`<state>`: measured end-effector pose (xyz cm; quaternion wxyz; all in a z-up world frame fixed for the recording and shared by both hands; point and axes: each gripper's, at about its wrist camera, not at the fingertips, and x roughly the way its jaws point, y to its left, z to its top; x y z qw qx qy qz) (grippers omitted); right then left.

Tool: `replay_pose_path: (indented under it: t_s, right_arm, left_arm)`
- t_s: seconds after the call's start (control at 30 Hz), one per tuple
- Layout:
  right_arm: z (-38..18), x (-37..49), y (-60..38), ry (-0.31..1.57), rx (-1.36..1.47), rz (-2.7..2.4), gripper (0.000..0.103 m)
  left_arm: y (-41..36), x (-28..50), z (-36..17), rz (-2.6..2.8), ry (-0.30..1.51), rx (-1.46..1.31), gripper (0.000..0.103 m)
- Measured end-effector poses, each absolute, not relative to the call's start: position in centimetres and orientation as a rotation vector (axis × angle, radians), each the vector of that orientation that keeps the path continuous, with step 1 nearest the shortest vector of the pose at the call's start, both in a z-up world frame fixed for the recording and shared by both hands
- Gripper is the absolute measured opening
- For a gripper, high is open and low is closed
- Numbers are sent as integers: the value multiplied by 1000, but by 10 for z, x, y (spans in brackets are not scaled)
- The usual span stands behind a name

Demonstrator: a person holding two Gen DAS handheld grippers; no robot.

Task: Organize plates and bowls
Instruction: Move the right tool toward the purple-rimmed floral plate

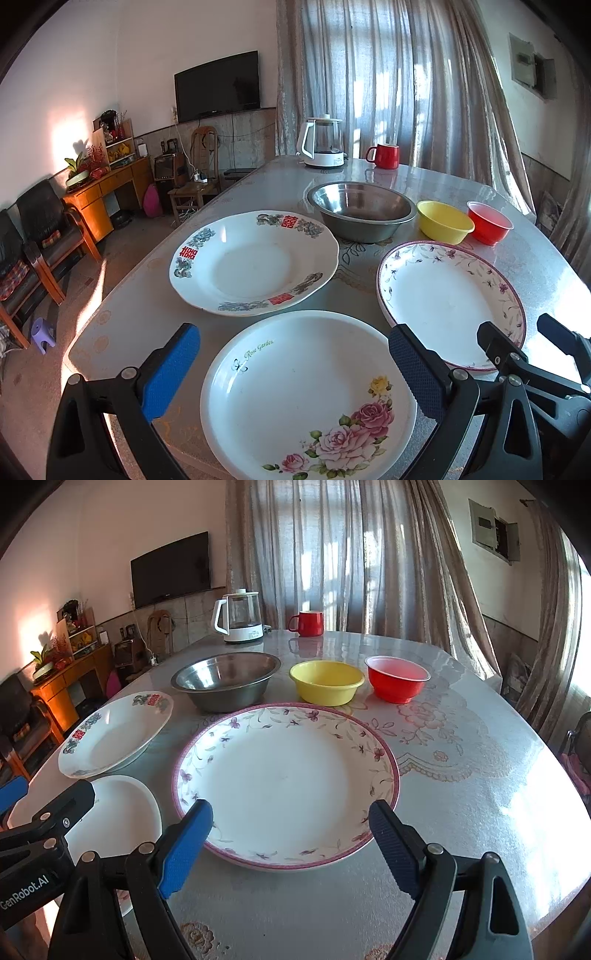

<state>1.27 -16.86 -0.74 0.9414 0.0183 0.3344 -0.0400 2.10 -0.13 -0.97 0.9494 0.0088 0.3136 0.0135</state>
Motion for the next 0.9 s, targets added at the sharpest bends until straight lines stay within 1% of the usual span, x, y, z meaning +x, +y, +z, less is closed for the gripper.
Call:
replay_pose_path:
  t_s: [0.9]
  right_arm:
    - [-5,18,-177,668,64,-83,88]
  left_arm:
    - [-9,29,-10,7,657,43,103]
